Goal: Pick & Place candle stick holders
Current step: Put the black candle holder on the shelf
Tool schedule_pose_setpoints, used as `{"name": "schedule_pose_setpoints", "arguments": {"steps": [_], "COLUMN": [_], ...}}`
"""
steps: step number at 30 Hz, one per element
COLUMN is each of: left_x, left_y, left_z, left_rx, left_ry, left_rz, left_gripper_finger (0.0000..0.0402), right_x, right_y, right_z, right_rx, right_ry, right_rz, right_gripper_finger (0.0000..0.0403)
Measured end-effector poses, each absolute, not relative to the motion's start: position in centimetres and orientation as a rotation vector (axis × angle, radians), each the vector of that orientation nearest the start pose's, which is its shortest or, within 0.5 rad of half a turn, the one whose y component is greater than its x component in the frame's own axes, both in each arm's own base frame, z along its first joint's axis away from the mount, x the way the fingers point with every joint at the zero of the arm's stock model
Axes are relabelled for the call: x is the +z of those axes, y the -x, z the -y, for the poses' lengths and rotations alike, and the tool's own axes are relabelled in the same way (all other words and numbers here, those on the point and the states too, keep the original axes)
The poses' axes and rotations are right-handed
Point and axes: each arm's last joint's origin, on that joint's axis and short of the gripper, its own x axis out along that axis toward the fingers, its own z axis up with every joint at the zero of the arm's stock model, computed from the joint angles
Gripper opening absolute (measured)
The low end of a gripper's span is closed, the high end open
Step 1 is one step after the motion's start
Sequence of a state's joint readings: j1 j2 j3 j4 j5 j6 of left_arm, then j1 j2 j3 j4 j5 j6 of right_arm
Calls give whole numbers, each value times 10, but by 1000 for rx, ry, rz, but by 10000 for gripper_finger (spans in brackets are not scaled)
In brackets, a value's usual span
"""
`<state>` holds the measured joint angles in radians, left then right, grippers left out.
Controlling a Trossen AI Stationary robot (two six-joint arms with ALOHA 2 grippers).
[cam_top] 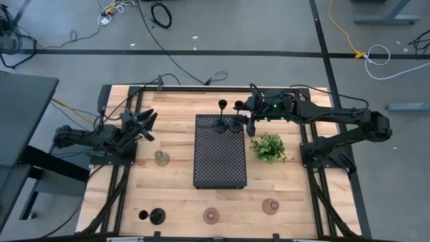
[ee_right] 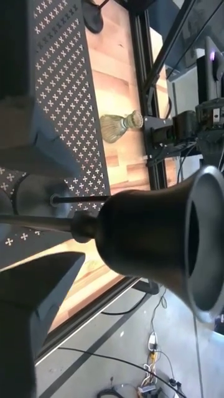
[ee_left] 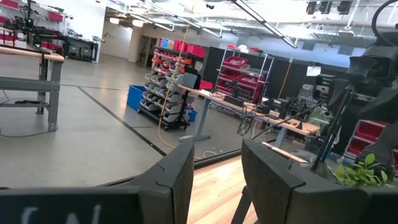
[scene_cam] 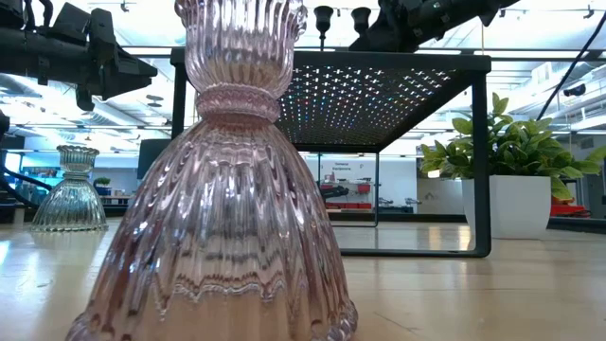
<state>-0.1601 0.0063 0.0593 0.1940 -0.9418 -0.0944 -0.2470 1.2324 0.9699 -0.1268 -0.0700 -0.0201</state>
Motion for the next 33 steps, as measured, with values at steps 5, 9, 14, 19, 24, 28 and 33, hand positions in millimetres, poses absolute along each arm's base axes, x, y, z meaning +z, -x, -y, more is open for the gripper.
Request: {"name": "schedule_pose_setpoints", "arguments": {"steps": [5, 9, 14, 19, 24, 28, 33], "left_x": [199, 199, 201, 216, 228, 236, 254], "left_y": [-83, -84, -87, -85, -83, -95, -114], "left_z": [-10, -9, -4, 3, 7, 17, 34], "left_rx": [755, 688, 464, 187, 71, -110, -308], "left_ry": [226, 221, 234, 232, 275, 277, 289], "left_rz": [255, 257, 270, 233, 58, -67, -194], "left_gripper_finger": [138, 138, 138, 138, 138, 138, 138], "right_x": [311, 310, 308, 306, 304, 305, 305], "right_y": [-266, -266, -265, -263, -263, -263, -262], "right_z": [65, 65, 65, 65, 65, 65, 66], "right_rx": [-171, -168, -188, -199, -199, -199, -236], "right_ry": [-35, -21, -19, -20, -23, -23, -23], "right_rz": [-385, -398, -420, -450, -464, -463, -464], "right_gripper_finger": [253, 275, 285, 286, 286, 286, 286]}}
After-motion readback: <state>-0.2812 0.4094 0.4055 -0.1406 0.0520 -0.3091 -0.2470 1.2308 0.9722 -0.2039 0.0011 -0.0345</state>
